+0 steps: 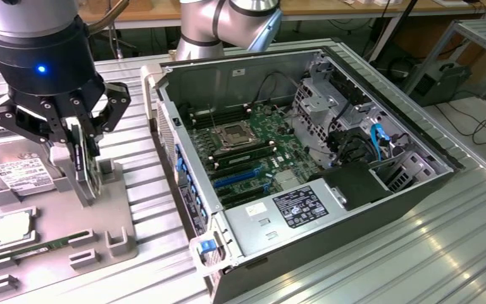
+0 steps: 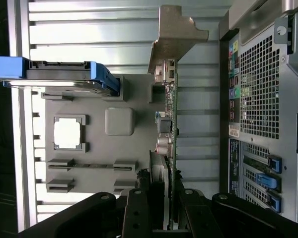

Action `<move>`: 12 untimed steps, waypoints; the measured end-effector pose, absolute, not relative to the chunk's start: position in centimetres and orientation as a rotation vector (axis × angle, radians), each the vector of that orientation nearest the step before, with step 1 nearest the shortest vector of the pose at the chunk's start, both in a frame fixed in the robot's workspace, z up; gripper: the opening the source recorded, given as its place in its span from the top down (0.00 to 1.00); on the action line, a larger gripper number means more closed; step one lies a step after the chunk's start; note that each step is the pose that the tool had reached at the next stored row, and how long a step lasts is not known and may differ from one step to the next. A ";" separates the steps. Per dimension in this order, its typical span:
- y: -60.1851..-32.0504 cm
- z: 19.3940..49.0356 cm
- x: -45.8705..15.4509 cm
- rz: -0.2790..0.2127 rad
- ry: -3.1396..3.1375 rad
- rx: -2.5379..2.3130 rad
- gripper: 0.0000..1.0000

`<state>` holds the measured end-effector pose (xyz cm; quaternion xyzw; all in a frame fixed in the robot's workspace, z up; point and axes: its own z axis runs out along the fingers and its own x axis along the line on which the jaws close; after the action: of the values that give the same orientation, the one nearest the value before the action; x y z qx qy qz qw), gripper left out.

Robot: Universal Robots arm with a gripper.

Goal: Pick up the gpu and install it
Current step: 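Pick up the gpu and move the gpu toward the slot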

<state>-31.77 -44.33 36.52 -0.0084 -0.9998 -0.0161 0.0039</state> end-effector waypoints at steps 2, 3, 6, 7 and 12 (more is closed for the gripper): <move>-44.3 36.6 -31.8 -0.051 -3.133 -0.026 0.73; -44.3 36.7 -31.8 -0.051 -3.133 -0.026 0.73; -44.3 36.9 -31.8 -0.051 -3.133 -0.026 0.73; -44.3 37.0 -31.8 -0.051 -3.133 -0.026 0.73; -44.3 37.3 -31.8 -0.051 -3.133 -0.026 0.73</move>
<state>-31.77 -44.33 37.34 -0.0084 -0.9998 -0.0162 0.0039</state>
